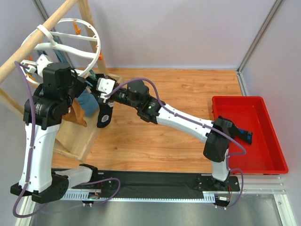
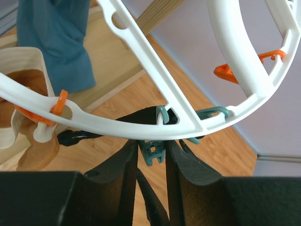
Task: Clip the socks to the hanger
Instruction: Open the clamp at the hanger.
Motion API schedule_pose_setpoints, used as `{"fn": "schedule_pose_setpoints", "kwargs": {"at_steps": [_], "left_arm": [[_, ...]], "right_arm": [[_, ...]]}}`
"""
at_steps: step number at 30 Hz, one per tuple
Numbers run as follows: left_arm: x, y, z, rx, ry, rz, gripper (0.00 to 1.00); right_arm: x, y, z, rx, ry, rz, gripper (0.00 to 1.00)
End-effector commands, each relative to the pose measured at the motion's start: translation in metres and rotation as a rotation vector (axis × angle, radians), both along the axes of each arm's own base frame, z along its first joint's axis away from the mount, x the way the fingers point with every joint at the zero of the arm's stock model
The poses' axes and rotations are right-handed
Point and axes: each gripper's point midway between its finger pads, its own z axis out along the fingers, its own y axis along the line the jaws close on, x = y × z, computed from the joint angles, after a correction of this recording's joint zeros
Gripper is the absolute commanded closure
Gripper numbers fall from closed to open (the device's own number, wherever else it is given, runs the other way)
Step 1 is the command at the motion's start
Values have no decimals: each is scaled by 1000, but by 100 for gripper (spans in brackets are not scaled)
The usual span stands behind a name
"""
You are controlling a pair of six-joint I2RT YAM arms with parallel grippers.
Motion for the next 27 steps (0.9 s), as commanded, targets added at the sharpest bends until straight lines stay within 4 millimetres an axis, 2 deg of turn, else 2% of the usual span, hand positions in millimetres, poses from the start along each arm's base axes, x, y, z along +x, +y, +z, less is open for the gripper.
{"fn": "schedule_pose_setpoints", "kwargs": {"at_steps": [1,6,11,14,15,16,17,18,19,20,21,23,24,25,26,27], "left_arm": [[1,0,14,19,-60,-26,100],[0,0,16,52,-95,-58,100],[0,-2,15,61,-117,-77,100],[0,-4,15,77,-130,-96,100],[-1,-4,19,78,-151,-100,100],[-2,-4,19,89,-153,-107,100],[-2,-4,17,93,-154,-110,100],[-3,-3,18,98,-164,-110,100],[-4,-2,18,102,-165,-110,100],[-5,-1,17,110,-164,-110,100],[-6,0,17,116,-163,-108,100],[-7,2,17,128,-163,-106,100],[-10,3,18,132,-167,-101,100],[-10,5,19,139,-168,-94,100],[-10,6,20,141,-172,-91,100],[-11,7,20,144,-170,-87,100]], "right_arm": [[-18,-12,38,66,-13,55,44],[-23,-17,44,90,40,118,45],[-19,-19,47,95,70,113,44],[-16,-34,47,118,146,108,44],[-15,-48,59,156,169,72,44],[-9,-54,43,140,206,34,44],[-6,-62,41,146,227,0,43],[-2,-81,49,170,255,-63,43],[5,-92,32,160,323,-113,43],[17,-109,29,192,378,-204,43],[26,-135,28,198,435,-264,44],[42,-168,3,250,638,-369,45],[49,-199,-7,266,709,-476,45],[69,-234,-16,313,765,-576,46],[76,-256,-41,342,858,-654,47],[80,-293,-51,382,902,-786,47]]}}
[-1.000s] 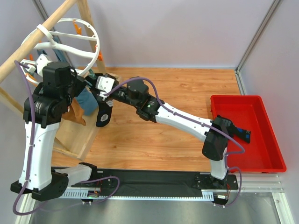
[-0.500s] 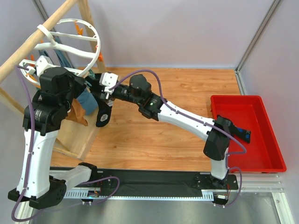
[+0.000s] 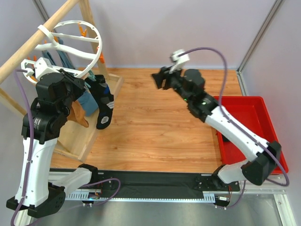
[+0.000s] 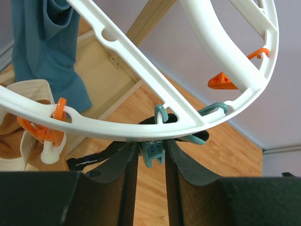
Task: Clip the socks to the hanger
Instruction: Pick up the sock from the bin.
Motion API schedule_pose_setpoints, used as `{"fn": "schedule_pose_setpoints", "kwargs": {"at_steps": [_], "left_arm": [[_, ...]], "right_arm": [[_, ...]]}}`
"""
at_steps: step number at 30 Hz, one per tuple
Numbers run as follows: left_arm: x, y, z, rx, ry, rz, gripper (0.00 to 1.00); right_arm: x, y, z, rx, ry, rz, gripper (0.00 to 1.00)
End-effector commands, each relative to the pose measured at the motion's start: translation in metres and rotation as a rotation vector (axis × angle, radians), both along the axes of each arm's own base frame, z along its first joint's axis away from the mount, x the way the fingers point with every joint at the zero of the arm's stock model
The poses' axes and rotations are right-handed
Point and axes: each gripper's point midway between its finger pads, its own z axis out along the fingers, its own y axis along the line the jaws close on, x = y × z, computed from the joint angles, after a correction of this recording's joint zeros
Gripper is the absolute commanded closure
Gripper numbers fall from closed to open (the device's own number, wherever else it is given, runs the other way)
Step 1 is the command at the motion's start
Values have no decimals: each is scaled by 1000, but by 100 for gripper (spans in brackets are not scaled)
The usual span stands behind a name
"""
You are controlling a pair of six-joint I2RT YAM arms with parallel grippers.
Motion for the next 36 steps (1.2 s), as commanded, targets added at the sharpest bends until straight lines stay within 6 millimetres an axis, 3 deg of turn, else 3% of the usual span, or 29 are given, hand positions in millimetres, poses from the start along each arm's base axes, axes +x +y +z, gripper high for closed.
{"fn": "schedule_pose_setpoints", "kwargs": {"at_steps": [1,2,3,5,6,8,9,11,12,13,18,22,29,36], "left_arm": [[-2,6,11,37,-40,8,100],[-1,7,11,42,-36,9,100],[-2,7,10,44,-31,8,100],[-3,8,6,49,-20,14,100],[-3,8,5,49,-17,14,100],[-2,7,0,41,-13,14,100],[-2,6,1,35,-16,7,100],[0,3,-2,22,-7,0,100],[1,2,-3,17,-5,-3,100],[2,0,-4,11,-2,-11,100],[0,-2,-2,2,-5,-16,100],[-3,0,-3,11,0,-12,100],[-2,-2,-8,-6,8,-18,100],[-2,-3,-13,-10,15,-18,100]], "right_arm": [[39,-134,-58,126,341,-508,48],[42,-160,-68,193,405,-612,48],[43,-218,-95,192,468,-810,48],[38,-268,-120,228,547,-980,48],[30,-312,-145,249,624,-1121,48],[17,-354,-173,305,706,-1266,48],[2,-391,-201,392,785,-1373,49],[-10,-413,-224,512,837,-1403,51],[-21,-438,-233,593,839,-1475,51],[-36,-445,-258,606,881,-1515,50],[-74,-480,-277,746,829,-1652,39],[-90,-491,-295,847,839,-1674,31],[-90,-490,-326,1025,848,-1606,30],[-84,-494,-341,1090,846,-1598,30]]}}
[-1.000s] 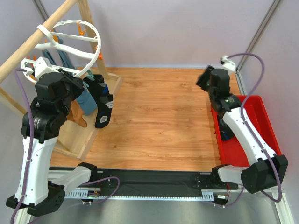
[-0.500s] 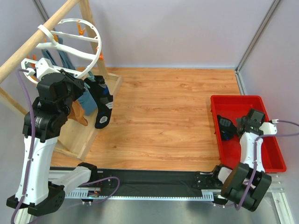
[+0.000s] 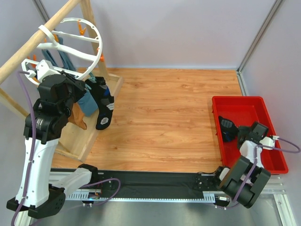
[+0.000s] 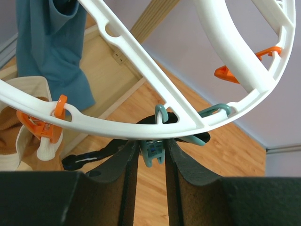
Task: Clip the socks to the hanger
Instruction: Pick up the sock from the bin.
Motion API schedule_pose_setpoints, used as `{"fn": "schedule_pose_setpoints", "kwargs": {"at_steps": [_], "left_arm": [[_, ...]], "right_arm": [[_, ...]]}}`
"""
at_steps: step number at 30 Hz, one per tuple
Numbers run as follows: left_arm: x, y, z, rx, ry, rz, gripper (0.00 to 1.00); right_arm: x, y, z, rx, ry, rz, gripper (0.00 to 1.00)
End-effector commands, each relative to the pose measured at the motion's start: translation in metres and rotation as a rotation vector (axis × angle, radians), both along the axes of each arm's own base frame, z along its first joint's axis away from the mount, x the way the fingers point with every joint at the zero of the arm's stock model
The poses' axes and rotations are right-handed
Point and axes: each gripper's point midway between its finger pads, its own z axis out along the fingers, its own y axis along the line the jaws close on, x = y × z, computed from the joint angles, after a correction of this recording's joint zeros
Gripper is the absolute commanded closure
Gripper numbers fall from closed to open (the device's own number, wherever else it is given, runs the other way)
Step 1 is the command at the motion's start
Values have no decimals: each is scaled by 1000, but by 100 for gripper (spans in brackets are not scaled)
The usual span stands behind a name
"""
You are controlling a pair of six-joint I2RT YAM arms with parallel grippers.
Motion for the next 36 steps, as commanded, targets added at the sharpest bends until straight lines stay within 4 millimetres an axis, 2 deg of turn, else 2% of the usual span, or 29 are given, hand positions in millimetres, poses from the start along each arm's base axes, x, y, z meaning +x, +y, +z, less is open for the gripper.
{"fn": "schedule_pose_setpoints", "kwargs": {"at_steps": [1,4,6,7,10,12,13,16,17,19,20,21,22,23,24,25,26,27,28,30,31,32,34,35,36], "left_arm": [[-2,-2,-3,-7,2,-16,100],[-4,-2,-5,-3,4,-16,100],[-4,-2,-7,-7,4,-18,100],[-3,-3,-9,-10,7,-19,100],[-2,-4,-10,-18,7,-21,100],[-1,-5,-10,-18,6,-21,100],[-2,-4,-9,-18,3,-22,100],[-2,-4,-9,-16,2,-19,100],[-3,-3,-9,-15,-1,-20,100],[-4,-3,-9,-16,-2,-21,100],[-4,-4,-11,-19,0,-23,100],[-4,-4,-10,-20,-1,-26,100],[-4,-5,-11,-21,-2,-29,100],[-4,-5,-11,-24,-3,-31,100],[-5,-5,-10,-22,-4,-32,100],[-6,-5,-10,-23,-6,-34,100],[-6,-5,-10,-24,-8,-32,100],[-7,-5,-9,-24,-10,-35,100],[-7,-6,-10,-24,-9,-37,100],[-8,-7,-8,-33,-14,-44,100],[-8,-8,-6,-37,-22,-48,100],[-8,-9,-6,-37,-19,-55,100],[-9,-9,-6,-38,-16,-58,100],[-8,-10,-6,-39,-15,-57,100],[-9,-10,-6,-43,-16,-61,100]], "right_arm": [[20,-9,7,-1,-101,-17,31],[25,-15,1,-24,-90,-9,35],[30,-15,-6,-24,-60,39,45],[37,-19,1,-41,-57,73,47],[44,-15,-6,-23,-24,150,58],[51,-16,0,-39,-31,191,65],[53,-15,5,-53,-40,212,67],[66,-9,37,-162,-96,306,93],[70,-4,56,-222,-123,359,99],[84,9,96,-313,-194,442,100],[92,29,108,-356,-211,550,100],[101,38,138,-410,-259,600,100],[103,52,155,-450,-284,660,100],[111,85,171,-498,-329,803,100],[115,105,188,-535,-377,890,100],[119,126,218,-586,-446,975,100],[116,173,231,-587,-520,1143,100],[113,194,241,-632,-556,1244,100],[104,221,262,-639,-643,1351,100],[84,277,278,-618,-760,1539,100],[75,296,287,-617,-822,1613,100],[52,332,296,-589,-917,1754,100],[28,364,301,-605,-998,1899,100],[6,391,307,-589,-1069,1988,100],[-4,403,310,-590,-1106,2027,100]]}}
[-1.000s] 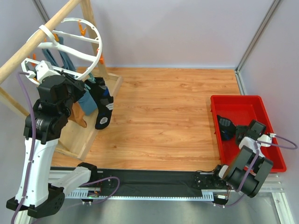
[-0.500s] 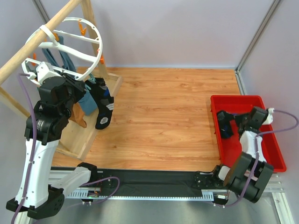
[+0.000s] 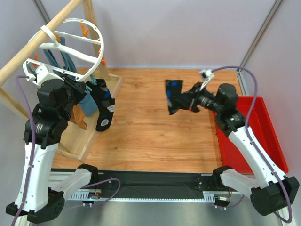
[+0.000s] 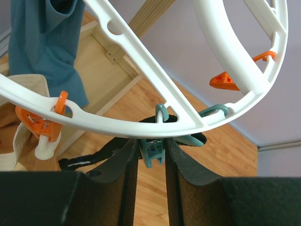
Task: Clip the socks to the hanger
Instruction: Pick up the sock from the bin, then clamp the sock onto the hanger.
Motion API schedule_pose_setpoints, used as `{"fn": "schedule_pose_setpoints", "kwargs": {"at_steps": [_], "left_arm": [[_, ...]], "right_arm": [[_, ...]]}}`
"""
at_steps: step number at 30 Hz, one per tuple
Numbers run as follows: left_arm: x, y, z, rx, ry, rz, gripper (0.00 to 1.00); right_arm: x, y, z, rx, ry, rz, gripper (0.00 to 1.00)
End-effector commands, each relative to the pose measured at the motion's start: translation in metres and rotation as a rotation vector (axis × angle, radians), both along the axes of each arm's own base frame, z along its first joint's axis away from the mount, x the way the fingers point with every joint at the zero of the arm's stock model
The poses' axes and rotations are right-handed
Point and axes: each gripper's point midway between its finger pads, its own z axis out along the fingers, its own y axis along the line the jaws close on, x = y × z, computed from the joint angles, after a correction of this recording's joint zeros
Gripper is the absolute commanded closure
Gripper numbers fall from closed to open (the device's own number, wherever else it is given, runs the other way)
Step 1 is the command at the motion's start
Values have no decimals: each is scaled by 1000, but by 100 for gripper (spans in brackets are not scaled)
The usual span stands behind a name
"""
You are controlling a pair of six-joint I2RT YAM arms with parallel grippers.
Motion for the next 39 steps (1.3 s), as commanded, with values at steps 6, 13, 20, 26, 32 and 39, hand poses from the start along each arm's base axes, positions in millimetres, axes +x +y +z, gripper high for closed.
{"fn": "schedule_pose_setpoints", "kwargs": {"at_steps": [6,13,20,26,32,39], "left_arm": [[-3,-12,-2,-40,17,-58,100],[-5,-13,-2,-42,17,-67,100],[-4,-18,-2,-70,30,-80,100],[-9,-18,-8,-117,79,-58,100],[-16,-22,3,-154,83,-74,100],[-20,-23,3,-162,88,-81,100]], "right_arm": [[-95,102,39,-40,-258,462,100],[-98,150,41,-175,-335,465,100],[-73,188,37,-326,-518,246,100],[-47,209,45,-401,-710,73,100],[-41,229,62,-433,-854,-16,100],[-41,247,66,-461,-961,-28,100]]}}
